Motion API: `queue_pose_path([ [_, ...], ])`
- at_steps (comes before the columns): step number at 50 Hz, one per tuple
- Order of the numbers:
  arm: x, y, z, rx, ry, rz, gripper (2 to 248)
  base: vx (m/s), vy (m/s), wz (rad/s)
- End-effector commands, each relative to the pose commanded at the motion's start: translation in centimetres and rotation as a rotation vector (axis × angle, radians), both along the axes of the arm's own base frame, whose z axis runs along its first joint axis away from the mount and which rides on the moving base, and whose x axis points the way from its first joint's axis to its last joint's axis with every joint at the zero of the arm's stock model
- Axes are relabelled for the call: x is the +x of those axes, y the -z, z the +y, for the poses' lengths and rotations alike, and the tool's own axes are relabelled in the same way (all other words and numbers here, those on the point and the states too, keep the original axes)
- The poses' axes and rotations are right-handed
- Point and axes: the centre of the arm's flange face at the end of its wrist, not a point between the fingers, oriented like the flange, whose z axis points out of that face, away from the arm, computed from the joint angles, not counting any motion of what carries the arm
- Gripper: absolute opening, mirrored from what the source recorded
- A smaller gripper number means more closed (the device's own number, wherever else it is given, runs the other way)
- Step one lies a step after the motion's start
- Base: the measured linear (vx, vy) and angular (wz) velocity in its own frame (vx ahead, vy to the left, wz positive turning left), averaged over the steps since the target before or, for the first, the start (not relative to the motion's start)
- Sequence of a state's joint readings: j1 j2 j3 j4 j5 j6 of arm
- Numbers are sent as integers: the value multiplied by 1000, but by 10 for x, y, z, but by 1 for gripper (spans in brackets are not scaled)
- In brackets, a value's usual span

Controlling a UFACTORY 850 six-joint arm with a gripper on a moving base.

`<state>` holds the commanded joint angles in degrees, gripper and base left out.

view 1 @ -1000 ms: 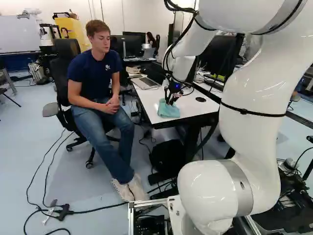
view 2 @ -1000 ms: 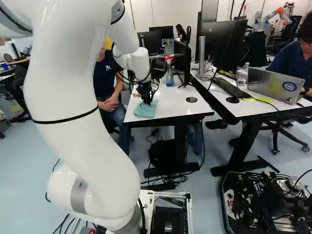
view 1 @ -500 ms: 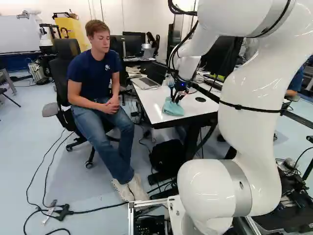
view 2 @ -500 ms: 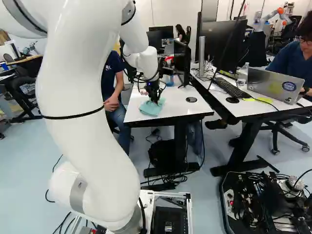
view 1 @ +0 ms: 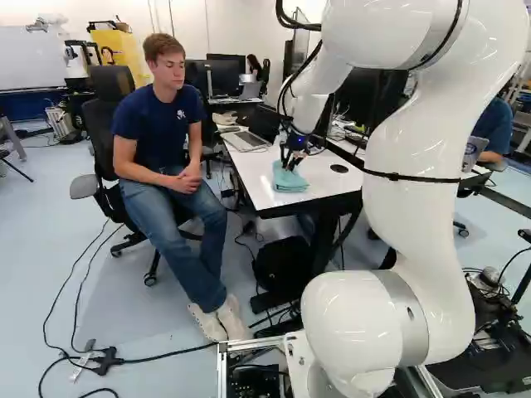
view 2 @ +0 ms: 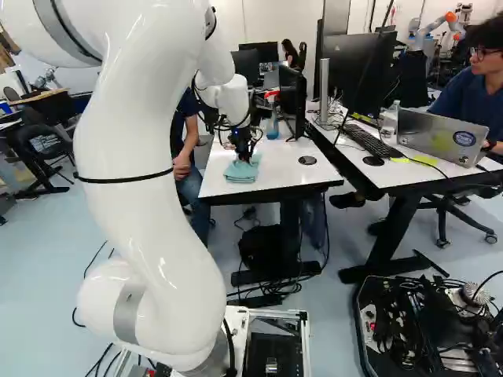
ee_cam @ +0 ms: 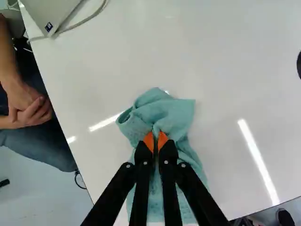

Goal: Clean the table with the green towel

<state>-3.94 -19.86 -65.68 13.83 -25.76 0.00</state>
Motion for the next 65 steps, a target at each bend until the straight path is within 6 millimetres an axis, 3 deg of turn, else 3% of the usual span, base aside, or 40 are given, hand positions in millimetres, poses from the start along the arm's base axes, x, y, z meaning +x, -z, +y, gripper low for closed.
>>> queue_pose_path([
  [16, -9, 0, 30, 0, -52, 6, 31, 0, 0, 0],
  [36, -36, -1, 60, 0, -106, 20, 31, 0, 0, 0],
  [48, -58, -1, 56, 1, -100, 31, 31, 0, 0, 0],
  [65, -85, -1, 32, 2, -54, 41, 31, 0, 0, 0],
])
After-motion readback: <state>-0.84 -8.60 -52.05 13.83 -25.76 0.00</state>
